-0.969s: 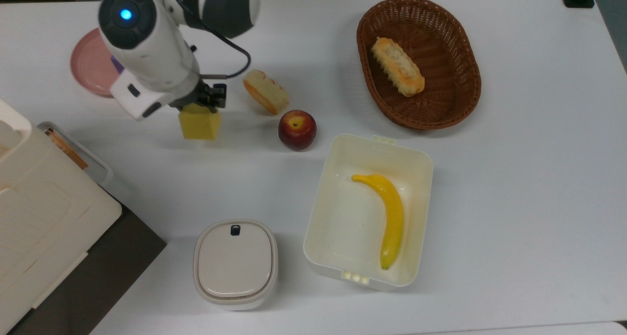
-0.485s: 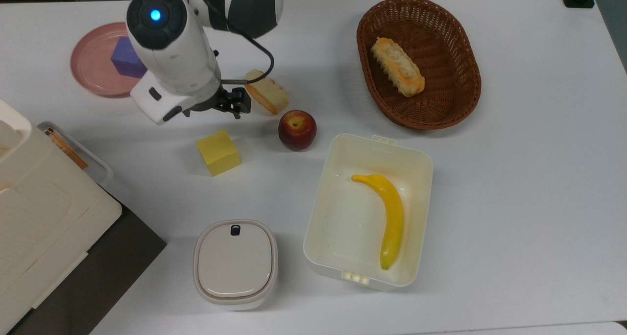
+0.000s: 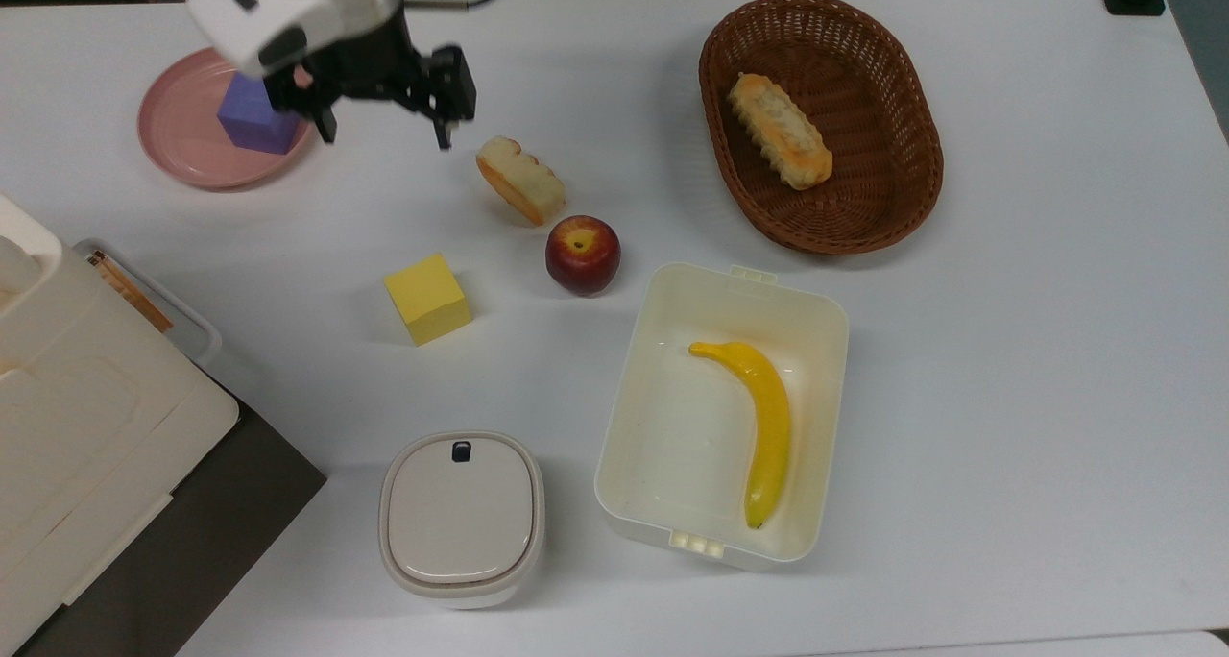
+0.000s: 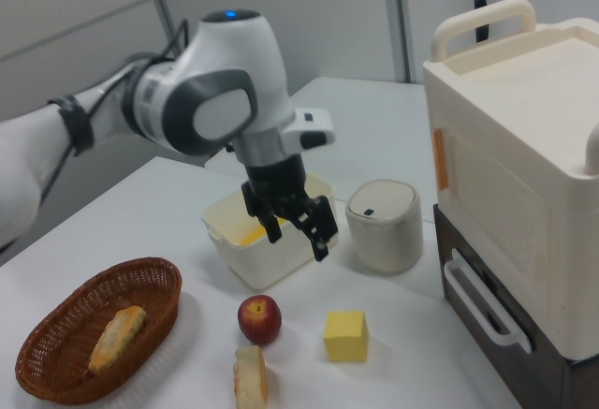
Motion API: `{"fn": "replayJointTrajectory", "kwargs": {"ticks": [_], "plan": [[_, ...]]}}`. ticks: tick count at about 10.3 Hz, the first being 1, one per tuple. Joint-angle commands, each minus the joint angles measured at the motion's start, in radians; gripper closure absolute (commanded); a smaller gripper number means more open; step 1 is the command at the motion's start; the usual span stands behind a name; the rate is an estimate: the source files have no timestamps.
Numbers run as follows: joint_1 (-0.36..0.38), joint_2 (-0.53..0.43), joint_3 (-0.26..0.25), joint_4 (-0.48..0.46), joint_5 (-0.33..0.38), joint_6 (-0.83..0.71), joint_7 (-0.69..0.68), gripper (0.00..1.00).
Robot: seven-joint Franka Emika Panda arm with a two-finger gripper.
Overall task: Put the yellow cube on the table
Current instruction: 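Release the yellow cube on the table and raise the gripper away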
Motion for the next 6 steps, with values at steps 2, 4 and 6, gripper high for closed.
{"fn": "replayJointTrajectory", "kwargs": {"ticks": [2,4,6], "plan": [[0.032,-0.060,-0.004,-0.043,-0.077,-0.016,-0.043,0.00],[0.032,-0.062,-0.004,-0.043,-0.071,-0.021,-0.040,0.00],[0.034,-0.059,-0.004,-0.043,-0.071,-0.022,-0.046,0.00]]}}
